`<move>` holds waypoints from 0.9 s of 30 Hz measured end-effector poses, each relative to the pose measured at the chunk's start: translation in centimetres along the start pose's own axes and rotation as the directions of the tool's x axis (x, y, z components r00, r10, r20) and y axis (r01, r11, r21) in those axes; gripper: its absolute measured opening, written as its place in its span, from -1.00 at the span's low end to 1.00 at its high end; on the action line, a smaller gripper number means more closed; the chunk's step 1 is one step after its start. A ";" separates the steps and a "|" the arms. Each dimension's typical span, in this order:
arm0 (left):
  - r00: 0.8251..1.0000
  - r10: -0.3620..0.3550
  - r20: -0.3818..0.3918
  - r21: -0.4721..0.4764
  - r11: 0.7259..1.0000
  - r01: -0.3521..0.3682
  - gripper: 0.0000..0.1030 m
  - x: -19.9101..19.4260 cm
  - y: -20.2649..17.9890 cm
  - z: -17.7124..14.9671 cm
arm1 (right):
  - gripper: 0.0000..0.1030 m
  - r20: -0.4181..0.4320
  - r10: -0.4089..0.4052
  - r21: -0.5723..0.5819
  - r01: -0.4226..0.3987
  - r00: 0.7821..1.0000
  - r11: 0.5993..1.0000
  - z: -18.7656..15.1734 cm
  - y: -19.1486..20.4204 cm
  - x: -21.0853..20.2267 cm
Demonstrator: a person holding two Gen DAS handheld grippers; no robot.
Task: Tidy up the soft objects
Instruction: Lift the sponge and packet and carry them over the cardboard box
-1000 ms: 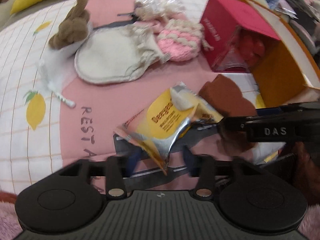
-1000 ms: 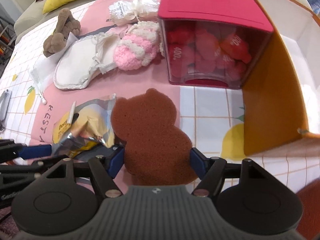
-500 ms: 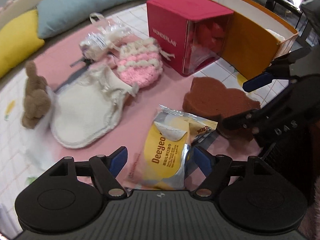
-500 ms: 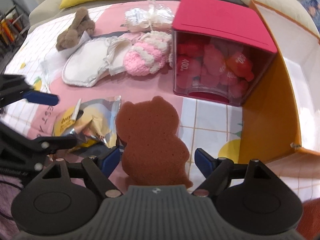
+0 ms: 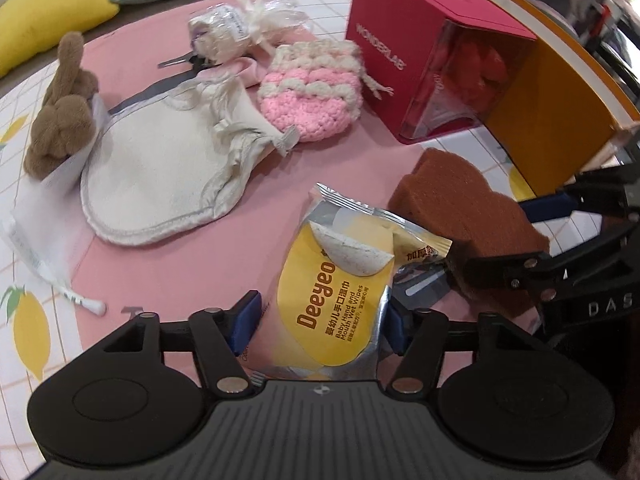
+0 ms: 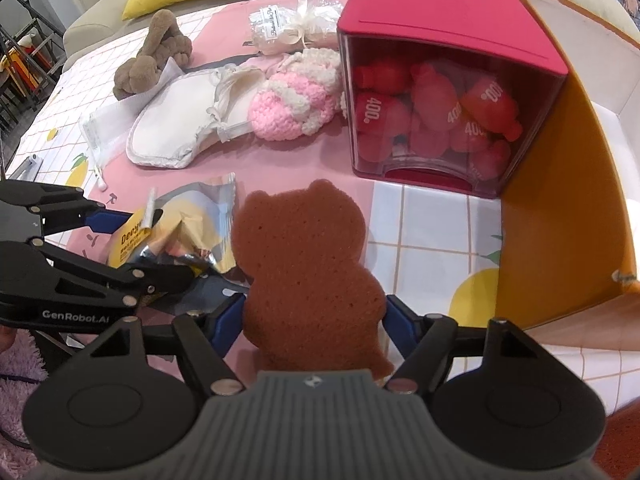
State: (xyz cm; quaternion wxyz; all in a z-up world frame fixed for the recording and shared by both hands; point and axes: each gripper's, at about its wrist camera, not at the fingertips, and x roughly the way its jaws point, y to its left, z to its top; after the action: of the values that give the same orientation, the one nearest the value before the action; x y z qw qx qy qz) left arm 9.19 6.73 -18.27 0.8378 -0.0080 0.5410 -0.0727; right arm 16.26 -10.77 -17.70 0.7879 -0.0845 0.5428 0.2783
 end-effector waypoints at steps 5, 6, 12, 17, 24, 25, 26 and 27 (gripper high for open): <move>1.000 0.027 0.009 -0.050 0.998 -0.027 0.05 -0.5 -0.3 -0.1 | 0.19 0.021 -0.006 -0.013 0.007 1.000 1.000 -0.1 0.3 -0.4; 1.000 0.028 0.012 -0.071 0.997 -0.027 0.03 -0.6 -0.3 -0.2 | 0.18 0.027 -0.005 -0.015 0.005 1.000 1.000 -0.1 0.2 -0.5; 0.996 0.049 0.076 -0.187 0.982 -0.034 0.00 -3.2 0.5 -0.6 | 0.16 0.081 0.021 -0.011 -0.020 0.997 1.000 0.1 0.5 -2.2; 0.987 0.053 0.153 -0.273 0.962 -0.009 0.00 -6.2 0.8 0.3 | 0.15 0.158 0.041 -0.005 -0.040 0.987 0.999 0.6 0.9 -4.7; 0.964 0.036 0.262 -0.277 0.960 0.040 0.00 -10.2 -0.9 3.4 | 0.15 0.308 0.016 0.042 -0.030 0.951 0.999 1.7 -0.3 -10.2; 0.960 0.025 0.279 -0.265 0.963 0.052 0.00 -10.6 -1.3 4.1 | 0.15 0.329 0.005 0.056 -0.025 0.944 0.998 1.8 -0.9 -11.0; 0.956 0.013 0.294 -0.251 0.966 0.064 0.00 -11.1 -1.9 4.8 | 0.15 0.350 -0.008 0.072 -0.019 0.937 0.997 2.0 -1.4 -11.7; 0.951 -0.002 0.308 -0.235 0.969 0.078 0.00 -11.5 -2.5 5.6 | 0.15 0.369 -0.023 0.094 -0.013 0.929 0.996 2.1 -2.2 -12.5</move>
State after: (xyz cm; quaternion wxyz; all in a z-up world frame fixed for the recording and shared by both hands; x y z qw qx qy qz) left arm 9.36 5.40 -5.34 0.9023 -0.1331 0.4095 -0.0206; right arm 15.91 -16.05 -5.96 0.8798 0.0053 0.3970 0.2613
